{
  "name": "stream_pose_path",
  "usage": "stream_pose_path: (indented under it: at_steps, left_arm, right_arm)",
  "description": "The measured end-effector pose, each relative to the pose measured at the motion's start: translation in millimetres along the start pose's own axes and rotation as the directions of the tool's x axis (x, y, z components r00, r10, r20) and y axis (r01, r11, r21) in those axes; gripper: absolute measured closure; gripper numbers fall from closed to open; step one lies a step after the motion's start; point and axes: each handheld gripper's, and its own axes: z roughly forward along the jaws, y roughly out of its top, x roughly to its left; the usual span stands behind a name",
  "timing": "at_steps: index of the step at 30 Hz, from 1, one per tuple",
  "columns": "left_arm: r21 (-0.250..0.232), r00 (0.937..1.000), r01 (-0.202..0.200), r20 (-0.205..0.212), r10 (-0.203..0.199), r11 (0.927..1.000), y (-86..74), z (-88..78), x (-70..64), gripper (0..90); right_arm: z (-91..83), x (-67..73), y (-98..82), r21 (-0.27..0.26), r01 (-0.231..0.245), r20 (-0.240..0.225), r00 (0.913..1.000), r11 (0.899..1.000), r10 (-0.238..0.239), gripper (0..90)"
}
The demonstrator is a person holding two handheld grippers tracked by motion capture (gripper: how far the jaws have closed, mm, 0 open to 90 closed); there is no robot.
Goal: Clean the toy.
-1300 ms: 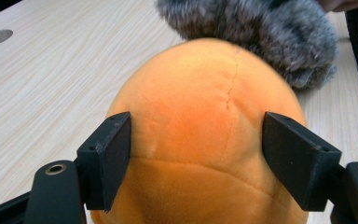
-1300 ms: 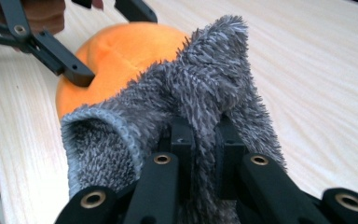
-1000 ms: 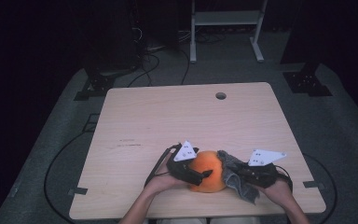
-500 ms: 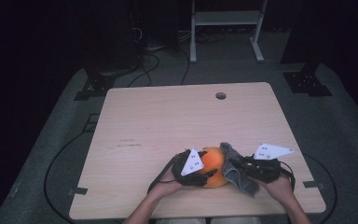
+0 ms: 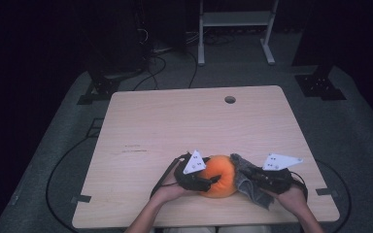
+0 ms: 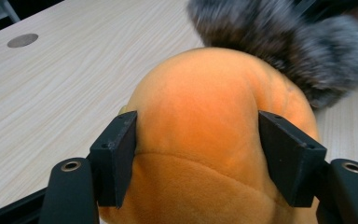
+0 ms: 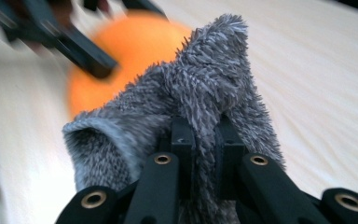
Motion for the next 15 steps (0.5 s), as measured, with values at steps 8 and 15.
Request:
stream_pose_path:
  at_steps: [8,15]
  left_arm:
    - [0.01,1.0,-0.002,-0.002,0.002,0.9999,-3.5,-1.2,3.6,35.7]
    - [0.002,0.9999,0.014,0.002,-0.014,0.9999,-5.6,-1.1,5.2,36.4]
  right_arm:
    - [9.3,-4.5,-5.0,0.047,-0.015,0.021,0.9997,0.999,0.014,80.8]
    - [1.2,3.2,7.9,-0.064,-0.024,-0.059,0.998,0.998,0.021,80.8]
